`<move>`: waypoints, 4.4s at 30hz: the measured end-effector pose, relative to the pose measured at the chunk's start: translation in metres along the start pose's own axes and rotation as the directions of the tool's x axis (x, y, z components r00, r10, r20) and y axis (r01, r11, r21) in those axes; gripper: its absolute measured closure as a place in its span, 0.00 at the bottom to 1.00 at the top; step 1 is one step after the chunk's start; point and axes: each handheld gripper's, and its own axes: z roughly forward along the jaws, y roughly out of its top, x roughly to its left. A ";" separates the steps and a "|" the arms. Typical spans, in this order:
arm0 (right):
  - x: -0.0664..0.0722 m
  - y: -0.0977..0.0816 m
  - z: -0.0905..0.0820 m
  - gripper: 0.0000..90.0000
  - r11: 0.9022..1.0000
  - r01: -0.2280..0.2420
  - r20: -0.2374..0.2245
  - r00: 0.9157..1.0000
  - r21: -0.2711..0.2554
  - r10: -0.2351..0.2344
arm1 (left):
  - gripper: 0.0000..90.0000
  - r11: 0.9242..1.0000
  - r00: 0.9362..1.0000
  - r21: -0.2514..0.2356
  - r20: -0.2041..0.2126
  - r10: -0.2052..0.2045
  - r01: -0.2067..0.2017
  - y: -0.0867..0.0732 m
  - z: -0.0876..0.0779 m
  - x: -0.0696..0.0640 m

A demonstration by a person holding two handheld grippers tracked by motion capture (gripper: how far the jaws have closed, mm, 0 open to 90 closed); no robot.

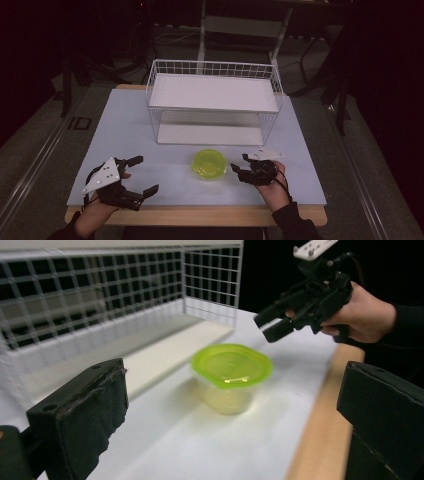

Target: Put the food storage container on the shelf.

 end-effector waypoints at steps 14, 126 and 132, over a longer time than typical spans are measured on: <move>0.009 0.003 -0.028 0.12 0.995 -0.018 -0.036 0.999 -0.096 0.015 | 0.05 0.998 0.997 0.052 0.071 -0.032 0.028 0.020 0.028 0.004; 0.021 0.110 -0.034 0.87 0.984 -0.037 -0.036 0.999 -0.172 0.031 | 0.93 0.968 0.980 0.161 0.006 -0.197 0.194 0.098 0.098 0.014; 0.017 0.127 -0.039 0.87 0.984 -0.026 -0.020 1.000 -0.175 0.023 | 0.93 0.971 0.981 0.143 -0.001 -0.192 0.190 0.117 0.100 0.020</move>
